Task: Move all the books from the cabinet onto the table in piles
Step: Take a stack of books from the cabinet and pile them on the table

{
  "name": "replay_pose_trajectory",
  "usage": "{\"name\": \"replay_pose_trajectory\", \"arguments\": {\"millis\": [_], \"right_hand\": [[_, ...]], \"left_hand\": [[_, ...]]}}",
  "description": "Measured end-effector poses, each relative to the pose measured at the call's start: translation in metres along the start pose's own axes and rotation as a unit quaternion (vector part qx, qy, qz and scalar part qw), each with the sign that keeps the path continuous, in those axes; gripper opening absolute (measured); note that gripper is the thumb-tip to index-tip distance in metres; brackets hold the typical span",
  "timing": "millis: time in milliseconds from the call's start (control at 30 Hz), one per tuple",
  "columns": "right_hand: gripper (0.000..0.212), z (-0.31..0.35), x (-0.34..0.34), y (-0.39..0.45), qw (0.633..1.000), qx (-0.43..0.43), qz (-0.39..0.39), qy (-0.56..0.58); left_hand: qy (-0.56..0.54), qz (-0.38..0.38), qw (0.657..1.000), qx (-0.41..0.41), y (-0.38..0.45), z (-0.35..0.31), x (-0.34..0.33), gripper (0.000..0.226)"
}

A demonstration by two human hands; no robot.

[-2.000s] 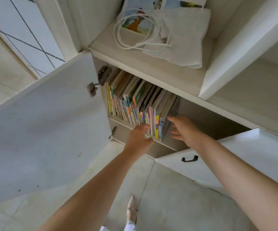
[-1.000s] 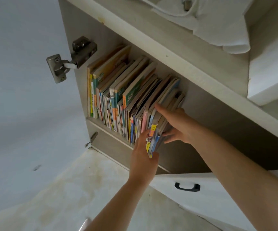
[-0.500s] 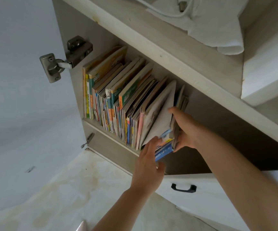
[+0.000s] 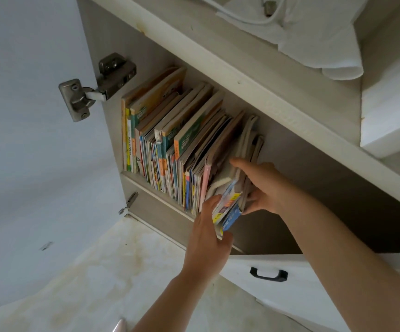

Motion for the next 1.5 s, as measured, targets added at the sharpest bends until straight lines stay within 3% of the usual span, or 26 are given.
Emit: {"name": "replay_pose_trajectory", "arguments": {"millis": [133, 233, 333, 367, 567, 833, 967, 1200, 1333, 1467, 1500], "right_hand": [[0.037, -0.002, 0.012, -0.001, 0.998, 0.004, -0.037, -0.059], [0.021, -0.004, 0.014, -0.005, 0.993, -0.006, -0.070, -0.094], [0.051, -0.008, 0.008, -0.007, 0.994, -0.021, -0.068, -0.083], [0.052, -0.008, 0.007, -0.008, 0.994, -0.022, -0.072, -0.074], [0.043, -0.006, 0.010, 0.002, 0.989, 0.011, -0.095, -0.115], [0.036, -0.040, -0.005, -0.033, 0.997, -0.043, -0.029, -0.053], [0.072, -0.048, -0.034, -0.047, 0.999, -0.035, -0.027, -0.006], [0.055, -0.067, -0.053, -0.065, 0.999, 0.040, -0.034, -0.010], [0.050, -0.082, -0.039, -0.068, 0.992, 0.107, -0.034, 0.055], [0.026, -0.090, 0.011, -0.043, 0.967, 0.162, -0.152, -0.126], [0.043, -0.090, 0.018, -0.031, 0.963, 0.159, -0.144, -0.163]], "left_hand": [[0.017, -0.121, 0.991, -0.046, 0.001, -0.005, 0.009, 0.055], [0.041, -0.075, 0.994, -0.066, 0.012, -0.008, -0.005, 0.071], [0.040, 0.024, 0.997, -0.056, 0.020, -0.004, -0.028, 0.091], [0.045, 0.032, 0.997, -0.055, 0.023, -0.001, -0.032, 0.096], [0.112, -0.021, 0.991, -0.064, 0.049, 0.013, -0.041, 0.104], [0.100, -0.031, 0.986, -0.130, 0.000, 0.017, -0.006, 0.085], [0.122, -0.028, 0.983, -0.136, -0.020, 0.027, 0.021, 0.089], [0.103, -0.049, 0.991, -0.066, -0.031, 0.051, 0.018, 0.088], [0.014, -0.079, 0.995, -0.066, -0.037, 0.066, 0.032, 0.063], [-0.020, -0.101, 0.989, -0.104, -0.040, 0.081, 0.051, 0.058], [-0.027, -0.093, 0.990, -0.107, -0.039, 0.084, 0.052, 0.057]]}}
Point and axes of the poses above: each hand's wrist, its own y-axis towards the middle knuckle, its own x-axis out of the back of the hand, z = x × y, the point moved 5 cm from there along y, towards the middle knuckle, and after that the axes turned 3 degrees about z, right-handed, at the moved point
